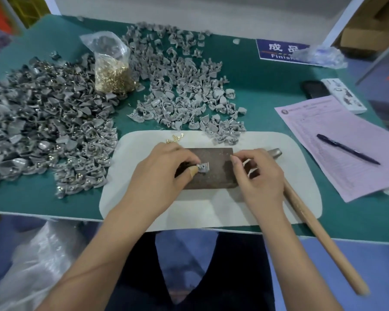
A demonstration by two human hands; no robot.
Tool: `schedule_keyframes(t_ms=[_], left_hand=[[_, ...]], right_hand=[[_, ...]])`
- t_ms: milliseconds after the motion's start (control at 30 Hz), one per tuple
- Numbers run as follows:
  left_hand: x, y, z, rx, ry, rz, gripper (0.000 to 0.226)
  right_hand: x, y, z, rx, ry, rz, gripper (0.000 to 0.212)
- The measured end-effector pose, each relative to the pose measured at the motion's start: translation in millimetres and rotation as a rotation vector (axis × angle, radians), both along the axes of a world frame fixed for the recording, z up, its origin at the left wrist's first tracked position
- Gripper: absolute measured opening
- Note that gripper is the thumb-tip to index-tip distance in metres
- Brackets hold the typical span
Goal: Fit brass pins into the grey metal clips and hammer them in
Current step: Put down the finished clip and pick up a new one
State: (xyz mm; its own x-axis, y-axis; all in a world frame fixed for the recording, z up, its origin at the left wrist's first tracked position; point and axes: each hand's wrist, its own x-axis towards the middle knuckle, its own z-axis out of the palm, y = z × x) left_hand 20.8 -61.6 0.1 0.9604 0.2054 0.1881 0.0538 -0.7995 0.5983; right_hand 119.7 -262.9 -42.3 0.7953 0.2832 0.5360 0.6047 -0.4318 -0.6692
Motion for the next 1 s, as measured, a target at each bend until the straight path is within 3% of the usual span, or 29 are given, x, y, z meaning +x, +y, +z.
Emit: schedule_keyframes(t_ms=[233,467,800,900,1000], left_hand=[[-4,-5,-12,0.05,-0.076,0.043,0.011],[-5,-7,-21,0.028,-0.105,0.093,0.015],[-5,-9,-22,0.036,-0.105,0.16,0.013],[-6,-11,-22,0.01,-0.106,0.186,0.013],[-7,-15,-22,0.008,-0.113,0.215,0.011]], right_hand=[[-27,17,25,-0.101,0.061,0.169,0.005],[-27,38,47,-0.392,0.06,0.137,0.005],[-12,49,80,-0.798,0.004,0.324,0.012],[-10,47,75,-0.722,0.042,0.355,0.011],[-9,37,63,-0.475,0.163,0.343,0.009]])
